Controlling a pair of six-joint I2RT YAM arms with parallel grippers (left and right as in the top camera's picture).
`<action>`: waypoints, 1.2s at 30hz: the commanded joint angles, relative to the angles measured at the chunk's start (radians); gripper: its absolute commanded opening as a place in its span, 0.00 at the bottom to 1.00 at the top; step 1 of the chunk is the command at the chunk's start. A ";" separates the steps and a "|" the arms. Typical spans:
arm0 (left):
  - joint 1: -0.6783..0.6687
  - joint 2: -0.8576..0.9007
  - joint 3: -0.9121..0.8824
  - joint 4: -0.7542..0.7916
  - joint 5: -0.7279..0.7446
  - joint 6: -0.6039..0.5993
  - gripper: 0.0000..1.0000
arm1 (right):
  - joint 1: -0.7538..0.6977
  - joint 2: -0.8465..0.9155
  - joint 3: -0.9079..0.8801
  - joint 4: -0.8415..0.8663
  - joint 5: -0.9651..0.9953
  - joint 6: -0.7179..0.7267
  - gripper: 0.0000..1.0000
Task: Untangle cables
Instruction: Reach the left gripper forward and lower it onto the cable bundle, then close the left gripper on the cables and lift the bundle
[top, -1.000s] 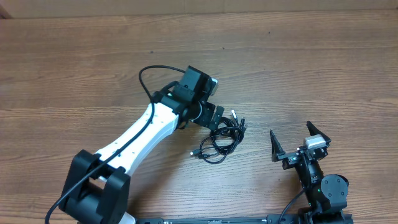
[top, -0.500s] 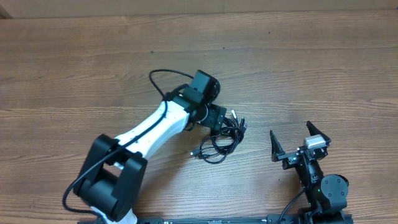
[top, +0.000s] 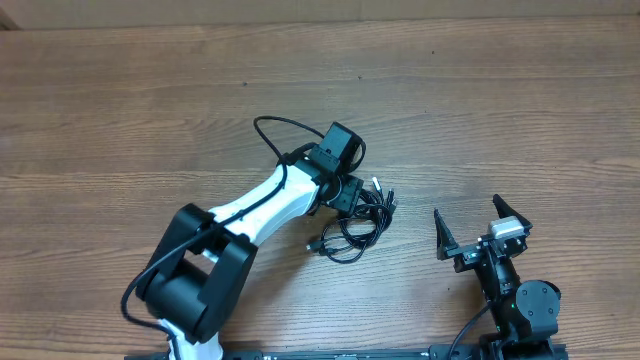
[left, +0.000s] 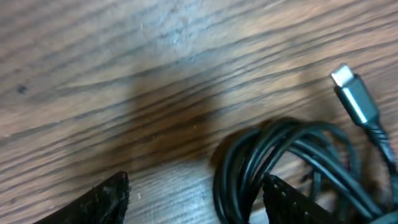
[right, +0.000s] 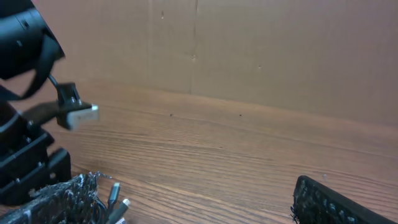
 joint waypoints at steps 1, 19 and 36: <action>-0.001 0.040 0.021 -0.002 0.002 -0.009 0.68 | -0.001 -0.005 0.007 0.003 -0.008 -0.005 1.00; 0.002 0.037 0.027 0.005 -0.014 0.002 0.04 | -0.001 -0.005 0.007 0.003 -0.008 -0.005 1.00; 0.019 -0.186 0.344 -0.287 -0.044 0.426 0.04 | -0.001 -0.005 0.007 0.003 -0.008 -0.005 1.00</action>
